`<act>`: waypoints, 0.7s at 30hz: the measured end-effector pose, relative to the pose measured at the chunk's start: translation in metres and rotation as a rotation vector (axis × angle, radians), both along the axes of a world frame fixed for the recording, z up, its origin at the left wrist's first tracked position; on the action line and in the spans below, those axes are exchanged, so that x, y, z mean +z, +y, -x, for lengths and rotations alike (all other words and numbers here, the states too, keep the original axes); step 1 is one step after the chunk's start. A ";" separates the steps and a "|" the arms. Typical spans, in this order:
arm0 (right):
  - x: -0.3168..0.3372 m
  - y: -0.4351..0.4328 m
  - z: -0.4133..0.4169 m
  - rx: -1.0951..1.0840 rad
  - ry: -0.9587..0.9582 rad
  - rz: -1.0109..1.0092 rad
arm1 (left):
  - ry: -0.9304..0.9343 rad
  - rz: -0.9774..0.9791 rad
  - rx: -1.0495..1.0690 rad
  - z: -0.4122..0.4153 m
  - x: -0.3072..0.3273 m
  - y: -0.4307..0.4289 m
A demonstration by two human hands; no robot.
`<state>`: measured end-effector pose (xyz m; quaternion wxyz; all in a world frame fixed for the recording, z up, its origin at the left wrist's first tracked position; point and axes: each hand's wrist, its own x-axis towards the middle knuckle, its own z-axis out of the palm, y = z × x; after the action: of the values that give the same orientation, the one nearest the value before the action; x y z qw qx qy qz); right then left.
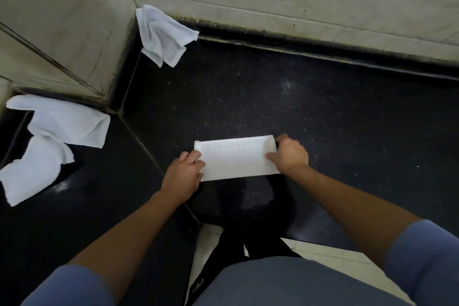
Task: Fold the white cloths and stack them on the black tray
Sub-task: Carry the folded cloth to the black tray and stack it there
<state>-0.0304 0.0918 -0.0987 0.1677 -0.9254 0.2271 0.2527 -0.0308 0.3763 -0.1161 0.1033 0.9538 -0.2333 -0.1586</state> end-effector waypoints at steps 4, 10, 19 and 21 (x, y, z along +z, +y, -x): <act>0.004 0.002 -0.011 -0.298 0.032 -0.254 | 0.024 0.001 0.019 0.000 0.002 -0.001; 0.043 0.022 -0.023 -0.590 0.021 -0.784 | 0.034 0.110 0.163 0.005 0.005 0.007; 0.008 0.136 -0.032 -0.143 -0.041 -0.568 | 0.110 0.183 0.514 0.034 0.012 0.061; 0.001 0.150 -0.028 -0.029 -0.030 -0.498 | 0.110 0.191 0.529 0.039 0.013 0.066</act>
<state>-0.0022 0.2418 -0.0974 0.3976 -0.8559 0.1684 0.2847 -0.0696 0.4425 -0.1032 0.2431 0.9575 0.0157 -0.1547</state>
